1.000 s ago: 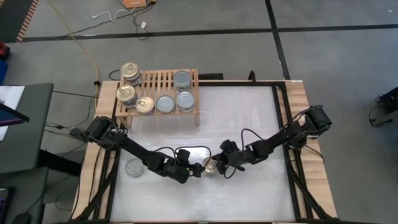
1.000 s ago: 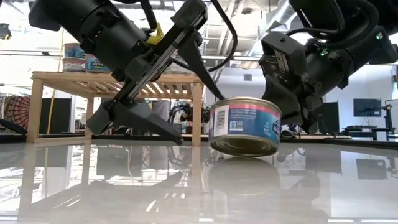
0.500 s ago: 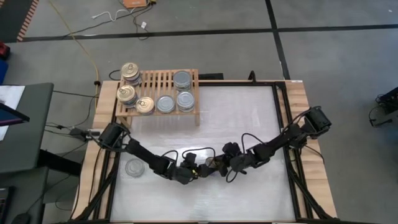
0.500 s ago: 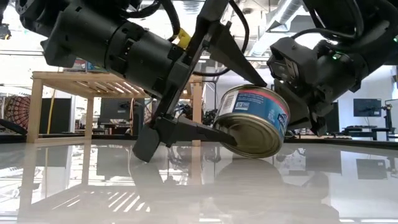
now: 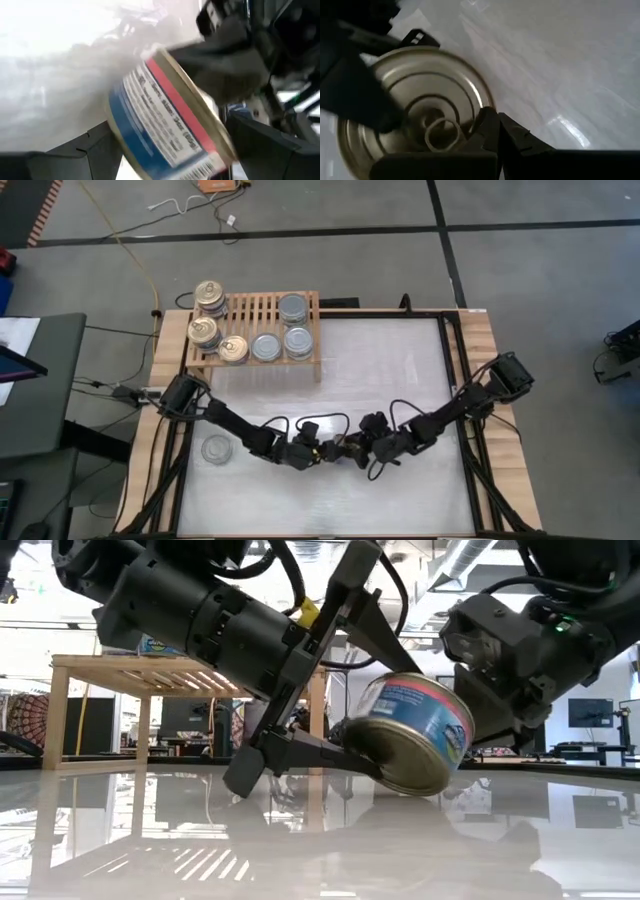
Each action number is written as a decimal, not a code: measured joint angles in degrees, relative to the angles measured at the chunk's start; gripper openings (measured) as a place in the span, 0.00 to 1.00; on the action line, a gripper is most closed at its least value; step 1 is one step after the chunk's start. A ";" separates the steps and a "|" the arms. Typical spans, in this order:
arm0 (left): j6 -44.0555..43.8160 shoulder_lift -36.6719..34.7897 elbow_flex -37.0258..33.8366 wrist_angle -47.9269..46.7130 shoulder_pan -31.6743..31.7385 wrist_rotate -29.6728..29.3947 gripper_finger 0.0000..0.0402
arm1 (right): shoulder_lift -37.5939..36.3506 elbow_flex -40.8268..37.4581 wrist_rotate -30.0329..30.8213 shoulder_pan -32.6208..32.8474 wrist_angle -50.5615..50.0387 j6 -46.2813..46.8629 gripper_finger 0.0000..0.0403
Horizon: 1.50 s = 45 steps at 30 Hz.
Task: Stack canned seafood by type on shelf
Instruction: Stack the blue tuna can on top of the bottom right blue tuna can on the shelf
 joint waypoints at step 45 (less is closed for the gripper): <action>18.51 -45.02 -0.20 -42.70 -0.51 -19.51 0.42 | -16.86 -0.41 2.54 2.07 -38.33 4.80 0.20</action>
